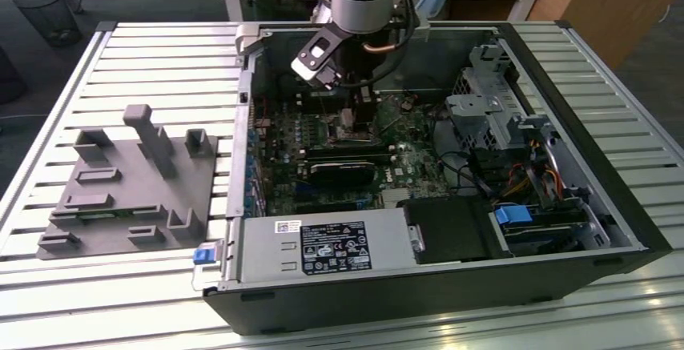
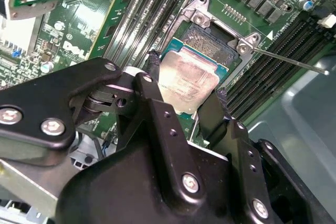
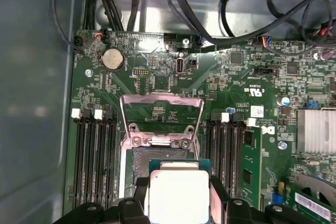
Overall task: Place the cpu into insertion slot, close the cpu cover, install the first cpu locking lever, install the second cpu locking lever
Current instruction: 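Place the cpu into insertion slot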
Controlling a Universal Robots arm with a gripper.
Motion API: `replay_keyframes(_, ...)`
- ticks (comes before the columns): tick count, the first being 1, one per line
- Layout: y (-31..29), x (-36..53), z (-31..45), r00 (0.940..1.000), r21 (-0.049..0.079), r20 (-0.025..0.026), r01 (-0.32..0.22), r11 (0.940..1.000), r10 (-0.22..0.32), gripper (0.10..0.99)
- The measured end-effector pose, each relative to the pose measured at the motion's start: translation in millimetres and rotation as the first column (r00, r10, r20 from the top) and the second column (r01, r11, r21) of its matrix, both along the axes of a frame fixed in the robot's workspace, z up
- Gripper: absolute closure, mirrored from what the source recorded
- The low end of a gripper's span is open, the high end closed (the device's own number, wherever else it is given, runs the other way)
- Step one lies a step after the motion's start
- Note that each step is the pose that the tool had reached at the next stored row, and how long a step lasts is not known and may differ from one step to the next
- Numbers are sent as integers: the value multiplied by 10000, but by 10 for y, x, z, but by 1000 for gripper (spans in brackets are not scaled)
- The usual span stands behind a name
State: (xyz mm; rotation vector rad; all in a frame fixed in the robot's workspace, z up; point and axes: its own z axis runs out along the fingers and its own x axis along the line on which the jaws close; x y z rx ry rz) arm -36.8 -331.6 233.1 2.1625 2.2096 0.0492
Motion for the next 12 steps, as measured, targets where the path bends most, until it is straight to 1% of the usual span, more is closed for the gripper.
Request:
replay_keyframes(2, 5, 0, -26, 10000, 0, 0, 1, 10000, -1, 545)
replay_keyframes(6, 20, 0, -51, 10000, -6, -1, 2, 10000, -2, 545)
replay_keyframes(12, 47, 0, -130, 10000, -9, 0, 13, 10000, -13, 545)
